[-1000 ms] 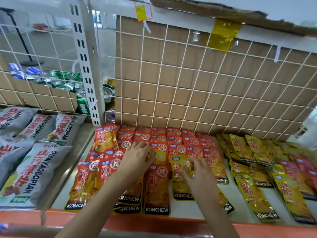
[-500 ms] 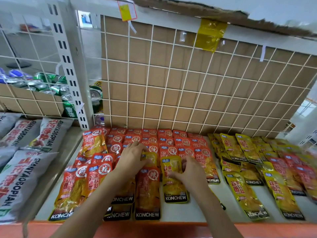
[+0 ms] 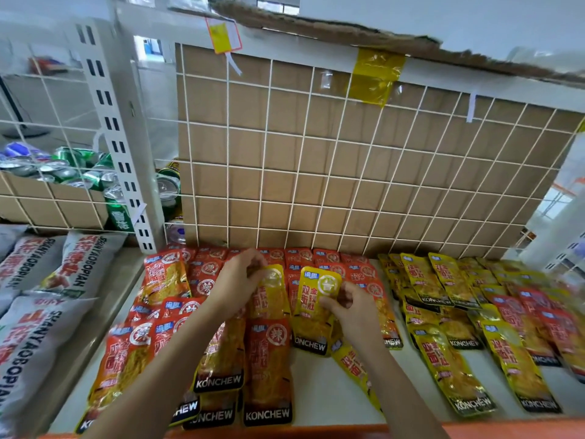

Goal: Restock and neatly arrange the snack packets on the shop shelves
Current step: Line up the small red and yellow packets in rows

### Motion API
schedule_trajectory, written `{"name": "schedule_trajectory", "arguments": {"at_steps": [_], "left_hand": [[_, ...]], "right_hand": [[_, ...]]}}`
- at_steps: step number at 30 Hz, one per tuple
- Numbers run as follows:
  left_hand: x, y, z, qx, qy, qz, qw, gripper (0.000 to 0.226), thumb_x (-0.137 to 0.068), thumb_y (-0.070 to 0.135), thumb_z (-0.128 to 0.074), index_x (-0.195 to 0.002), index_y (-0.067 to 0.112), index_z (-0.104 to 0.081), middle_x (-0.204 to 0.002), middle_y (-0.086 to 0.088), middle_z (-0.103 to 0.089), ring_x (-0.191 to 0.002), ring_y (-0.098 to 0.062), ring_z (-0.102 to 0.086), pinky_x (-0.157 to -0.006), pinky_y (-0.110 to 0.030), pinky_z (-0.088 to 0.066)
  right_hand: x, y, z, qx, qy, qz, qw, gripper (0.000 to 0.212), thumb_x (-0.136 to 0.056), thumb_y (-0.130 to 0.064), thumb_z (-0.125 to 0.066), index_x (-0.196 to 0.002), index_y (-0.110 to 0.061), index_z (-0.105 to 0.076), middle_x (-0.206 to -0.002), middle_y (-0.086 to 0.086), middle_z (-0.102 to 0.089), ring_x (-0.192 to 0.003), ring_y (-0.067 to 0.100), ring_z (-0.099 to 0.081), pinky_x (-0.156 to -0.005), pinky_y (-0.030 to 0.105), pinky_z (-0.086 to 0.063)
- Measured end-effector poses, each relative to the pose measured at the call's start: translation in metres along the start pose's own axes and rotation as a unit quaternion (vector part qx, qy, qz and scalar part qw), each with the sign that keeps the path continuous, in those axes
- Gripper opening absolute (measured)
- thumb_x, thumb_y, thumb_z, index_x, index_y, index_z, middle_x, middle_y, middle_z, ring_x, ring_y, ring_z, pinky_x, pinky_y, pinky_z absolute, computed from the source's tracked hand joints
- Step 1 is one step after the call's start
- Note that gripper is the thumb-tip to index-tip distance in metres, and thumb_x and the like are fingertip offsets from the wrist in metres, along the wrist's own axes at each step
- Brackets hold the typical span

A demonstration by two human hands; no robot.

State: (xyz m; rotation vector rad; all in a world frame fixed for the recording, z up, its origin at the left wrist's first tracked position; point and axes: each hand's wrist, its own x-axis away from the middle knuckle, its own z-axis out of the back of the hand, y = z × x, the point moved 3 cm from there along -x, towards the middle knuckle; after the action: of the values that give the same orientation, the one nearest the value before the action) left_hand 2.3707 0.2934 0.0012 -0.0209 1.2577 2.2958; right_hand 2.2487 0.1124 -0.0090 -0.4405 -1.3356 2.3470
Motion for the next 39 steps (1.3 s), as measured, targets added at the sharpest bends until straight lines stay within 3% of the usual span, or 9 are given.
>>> {"name": "schedule_trajectory", "arguments": {"at_steps": [5,10,13,18,22,27,32,36,39], "left_hand": [[-0.007,0.011,0.005,0.139,0.074,-0.003,0.988,0.019,-0.086,0.005,-0.062,-0.075,0.019,-0.056,-0.067,0.004,-0.057,-0.056,-0.002,-0.049,-0.051,-0.014,-0.038],[-0.008,0.022,0.015,0.267,0.131,0.004,0.955,0.017,-0.088,0.005,-0.059,-0.074,0.014,-0.054,-0.066,0.001,-0.052,-0.061,-0.01,-0.047,-0.056,-0.026,-0.04],[-0.005,0.031,0.021,0.294,0.131,-0.005,0.947,0.017,-0.088,0.005,-0.059,-0.075,0.015,-0.053,-0.068,0.001,-0.052,-0.064,-0.012,-0.046,-0.058,-0.029,-0.04],[0.011,0.046,0.02,0.295,0.094,-0.004,0.951,0.014,-0.087,0.004,-0.06,-0.076,0.013,-0.058,-0.072,-0.006,-0.057,-0.062,-0.012,-0.051,-0.053,-0.021,-0.044],[0.027,0.047,0.012,0.258,0.063,-0.001,0.964,0.018,-0.085,0.007,-0.063,-0.074,0.021,-0.062,-0.066,-0.003,-0.06,-0.057,-0.011,-0.054,-0.051,-0.022,-0.043],[0.038,0.046,0.001,0.213,0.027,0.005,0.977,0.011,-0.08,0.017,-0.071,-0.077,0.024,-0.063,-0.068,0.002,-0.064,-0.062,-0.008,-0.057,-0.058,-0.02,-0.044],[0.047,0.058,-0.018,0.207,0.021,0.005,0.978,0.01,-0.076,0.017,-0.071,-0.078,0.013,-0.062,-0.067,0.002,-0.062,-0.06,-0.003,-0.053,-0.057,-0.011,-0.039],[0.052,0.068,-0.04,0.21,0.018,0.019,0.977,0.013,-0.083,0.006,-0.065,-0.075,0.015,-0.061,-0.063,0.002,-0.058,-0.056,-0.004,-0.05,-0.053,-0.013,-0.038],[0.053,0.079,-0.063,0.248,0.002,0.045,0.968,0.014,-0.084,0.007,-0.063,-0.075,0.016,-0.061,-0.065,-0.001,-0.061,-0.061,-0.011,-0.057,-0.054,-0.017,-0.045]], "right_hand": [[-0.001,-0.008,0.013,-0.043,0.051,0.013,0.998,0.009,-0.08,-0.015,-0.071,-0.081,-0.015,-0.062,-0.076,-0.01,-0.064,-0.068,-0.001,-0.058,-0.063,0.018,-0.043],[0.002,-0.008,0.035,-0.079,0.121,0.059,0.988,0.032,-0.078,-0.033,-0.07,-0.086,-0.003,-0.062,-0.079,0.01,-0.066,-0.074,0.024,-0.061,-0.067,0.037,-0.049],[0.005,-0.008,0.046,-0.098,0.119,0.049,0.987,0.006,-0.083,-0.022,-0.068,-0.083,-0.019,-0.063,-0.076,-0.004,-0.066,-0.067,0.009,-0.059,-0.065,0.028,-0.045],[0.021,-0.001,0.066,-0.12,0.117,0.04,0.985,0.007,-0.086,-0.012,-0.062,-0.084,-0.019,-0.063,-0.078,0.003,-0.068,-0.07,0.01,-0.06,-0.066,0.028,-0.049],[0.039,0.015,0.086,-0.088,0.126,0.031,0.988,0.012,-0.086,-0.009,-0.062,-0.077,-0.004,-0.057,-0.058,0.004,-0.054,-0.056,0.008,-0.045,-0.055,0.026,-0.037],[0.062,0.041,0.111,-0.072,0.151,0.017,0.986,0.011,-0.084,-0.022,-0.064,-0.087,-0.011,-0.061,-0.074,0.022,-0.059,-0.064,0.023,-0.05,-0.06,0.032,-0.038],[0.079,0.064,0.141,-0.066,0.166,0.001,0.984,0.004,-0.087,-0.008,-0.06,-0.084,-0.006,-0.059,-0.055,-0.005,-0.048,-0.054,0.006,-0.041,-0.053,0.024,-0.032],[0.084,0.076,0.166,-0.048,0.166,-0.006,0.985,0.021,-0.088,-0.009,-0.059,-0.07,-0.017,-0.052,-0.049,-0.01,-0.044,-0.049,0.003,-0.037,-0.048,0.016,-0.029],[0.084,0.09,0.189,-0.031,0.174,-0.008,0.984,0.018,-0.087,-0.009,-0.06,-0.071,-0.008,-0.051,-0.052,-0.007,-0.041,-0.052,0.007,-0.035,-0.051,0.024,-0.029]]}}
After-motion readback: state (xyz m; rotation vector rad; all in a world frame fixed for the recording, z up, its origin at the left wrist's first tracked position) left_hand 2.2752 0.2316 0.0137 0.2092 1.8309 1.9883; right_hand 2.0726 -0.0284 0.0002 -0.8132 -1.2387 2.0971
